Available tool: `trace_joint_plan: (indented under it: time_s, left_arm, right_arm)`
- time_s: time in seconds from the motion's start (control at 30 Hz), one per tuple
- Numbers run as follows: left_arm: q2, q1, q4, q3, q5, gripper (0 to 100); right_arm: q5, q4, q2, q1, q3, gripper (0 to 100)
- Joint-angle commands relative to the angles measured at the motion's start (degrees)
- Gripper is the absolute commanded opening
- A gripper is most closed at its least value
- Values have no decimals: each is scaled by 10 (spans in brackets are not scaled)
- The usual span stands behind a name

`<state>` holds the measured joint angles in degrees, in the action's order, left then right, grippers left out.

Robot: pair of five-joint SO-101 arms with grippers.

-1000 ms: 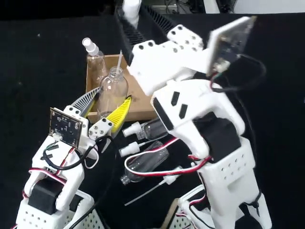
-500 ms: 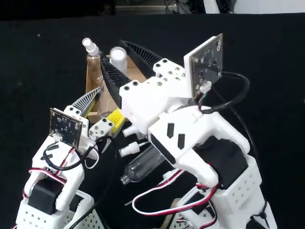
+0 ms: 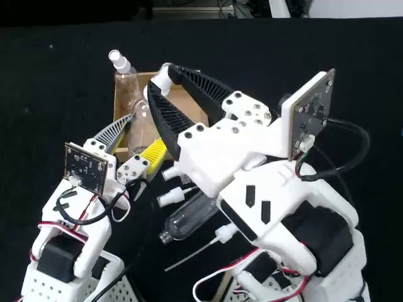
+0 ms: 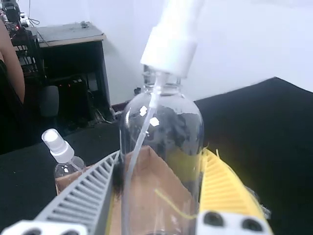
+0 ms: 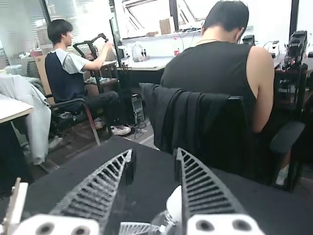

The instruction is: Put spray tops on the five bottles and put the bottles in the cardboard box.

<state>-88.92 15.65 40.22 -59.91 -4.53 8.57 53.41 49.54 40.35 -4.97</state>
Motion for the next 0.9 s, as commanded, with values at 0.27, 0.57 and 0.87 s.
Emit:
trace_joint_plan:
  time_s: [0.27,0.57,0.87]
  left_arm:
    - [5,-131,-83,17,62,152]
    - [89,-178,-343,-138,130,152]
    - [137,-178,-520,-247,126,156]
  right_arm:
    - [-61,116,49,-299,-34,96]
    - [-60,-100,53,-376,-382,96]
    - [-23,-285,51,-374,-570,96]
